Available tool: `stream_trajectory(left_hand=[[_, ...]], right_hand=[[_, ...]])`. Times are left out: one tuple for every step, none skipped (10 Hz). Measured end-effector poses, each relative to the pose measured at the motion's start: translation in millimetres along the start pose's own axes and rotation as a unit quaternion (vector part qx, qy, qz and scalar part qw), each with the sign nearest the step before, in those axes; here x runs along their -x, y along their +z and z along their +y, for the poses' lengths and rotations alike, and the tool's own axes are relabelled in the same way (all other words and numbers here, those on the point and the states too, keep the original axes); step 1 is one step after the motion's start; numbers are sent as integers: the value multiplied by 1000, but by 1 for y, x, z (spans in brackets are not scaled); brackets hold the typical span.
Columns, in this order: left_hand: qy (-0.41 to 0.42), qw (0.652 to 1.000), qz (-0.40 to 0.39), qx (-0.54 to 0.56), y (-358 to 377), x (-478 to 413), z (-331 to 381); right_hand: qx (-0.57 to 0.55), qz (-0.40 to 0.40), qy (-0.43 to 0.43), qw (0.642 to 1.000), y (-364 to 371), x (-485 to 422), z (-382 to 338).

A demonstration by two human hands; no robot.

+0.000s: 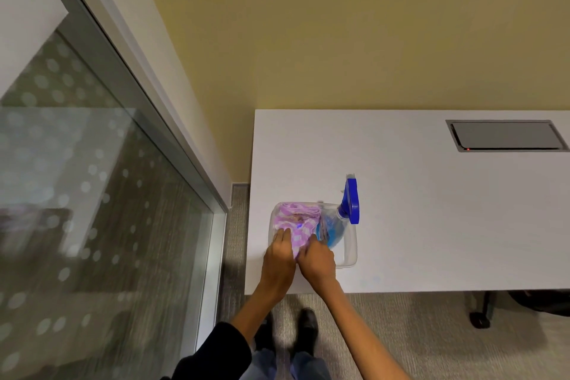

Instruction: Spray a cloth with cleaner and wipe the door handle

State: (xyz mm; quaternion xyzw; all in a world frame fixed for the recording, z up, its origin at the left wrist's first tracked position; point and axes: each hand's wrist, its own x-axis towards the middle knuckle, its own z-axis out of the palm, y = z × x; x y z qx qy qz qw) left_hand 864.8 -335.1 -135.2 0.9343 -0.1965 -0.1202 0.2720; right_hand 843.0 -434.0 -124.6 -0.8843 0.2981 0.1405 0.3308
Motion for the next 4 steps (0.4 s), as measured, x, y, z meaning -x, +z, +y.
stream_trajectory(left_hand=[[105,988,106,-29,-3,9,-3],[144,970,170,-98,-15,12,-4],[134,966,184,-122,-32,11,-7],[55,982,180,-2,-47,13,3]], right_hand=[[-18,37,-11,999,-5,13,-1],[-71,113,-9,991,-11,30,3],[-118,177,-26,977,-20,46,8],[-153,257,-47,953,-32,53,21]])
